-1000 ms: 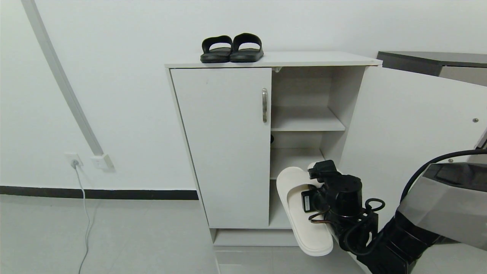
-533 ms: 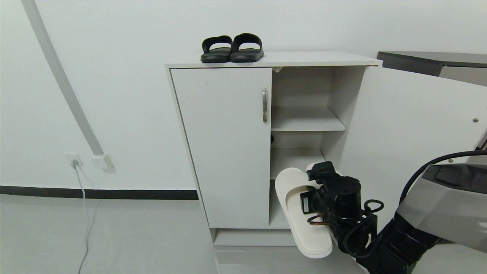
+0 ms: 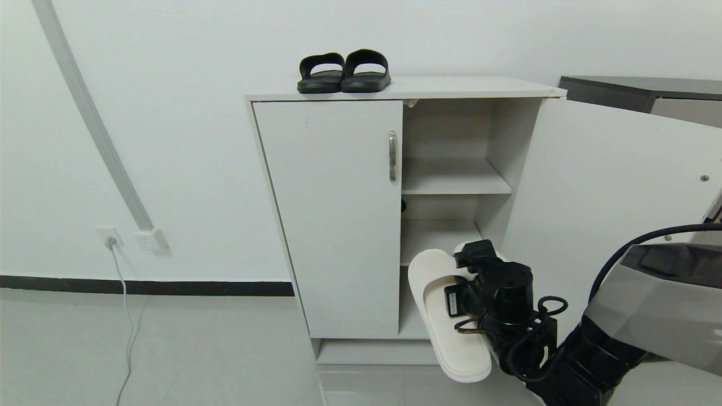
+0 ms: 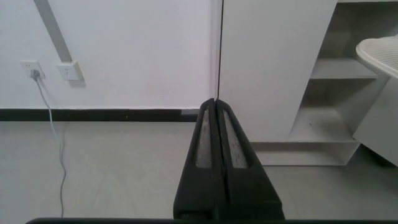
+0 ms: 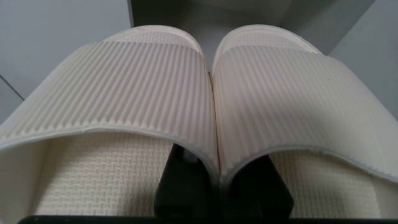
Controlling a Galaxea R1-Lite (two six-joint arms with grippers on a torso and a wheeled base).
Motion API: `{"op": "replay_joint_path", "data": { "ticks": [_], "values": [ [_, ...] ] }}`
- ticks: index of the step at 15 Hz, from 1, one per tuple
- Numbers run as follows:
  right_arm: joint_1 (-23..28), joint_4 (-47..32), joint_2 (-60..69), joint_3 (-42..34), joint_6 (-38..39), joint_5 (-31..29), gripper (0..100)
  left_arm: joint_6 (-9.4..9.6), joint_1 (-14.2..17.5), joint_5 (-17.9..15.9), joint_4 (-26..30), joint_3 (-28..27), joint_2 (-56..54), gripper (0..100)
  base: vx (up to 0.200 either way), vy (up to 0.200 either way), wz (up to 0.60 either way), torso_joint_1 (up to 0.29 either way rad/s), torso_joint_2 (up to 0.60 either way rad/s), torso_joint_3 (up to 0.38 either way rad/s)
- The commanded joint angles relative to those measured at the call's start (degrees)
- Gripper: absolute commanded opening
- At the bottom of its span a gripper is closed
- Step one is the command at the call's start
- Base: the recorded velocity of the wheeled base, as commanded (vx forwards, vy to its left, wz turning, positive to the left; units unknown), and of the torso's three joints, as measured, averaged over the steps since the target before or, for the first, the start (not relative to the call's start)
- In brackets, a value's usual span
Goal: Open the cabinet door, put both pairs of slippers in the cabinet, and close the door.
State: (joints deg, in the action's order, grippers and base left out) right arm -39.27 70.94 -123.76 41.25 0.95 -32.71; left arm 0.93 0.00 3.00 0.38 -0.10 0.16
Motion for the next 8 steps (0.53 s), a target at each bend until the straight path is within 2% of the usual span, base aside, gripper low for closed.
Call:
{"op": "replay_joint_path", "data": {
  "ticks": [1, 3, 5, 8],
  "values": [
    [0.1, 0.0, -0.3, 0.8, 0.0, 0.0, 0, -0.31, 0.0, 0.0, 0.0, 0.1, -0.1, 0, 0.0, 0.0, 0.0, 0.0, 0.0, 0.0],
    [0.2, -1.0, -1.0, 4.5, 1.3, -1.4, 0, -0.49, 0.0, 0.0, 0.0, 0.1, -0.1, 0, 0.0, 0.0, 0.0, 0.0, 0.0, 0.0],
    [0.4, -8.8, -1.1, 10.9, 5.0, -5.5, 0, -0.4, 0.0, -0.1, 0.0, 0.1, -0.1, 0, 0.0, 0.0, 0.0, 0.0, 0.0, 0.0],
    [-1.0, -29.5, -1.5, 20.4, 18.0, -8.5, 0, -0.31, 0.0, -0.2, 0.0, 0.1, -0.1, 0, 0.0, 0.0, 0.0, 0.0, 0.0, 0.0]
  ]
}}
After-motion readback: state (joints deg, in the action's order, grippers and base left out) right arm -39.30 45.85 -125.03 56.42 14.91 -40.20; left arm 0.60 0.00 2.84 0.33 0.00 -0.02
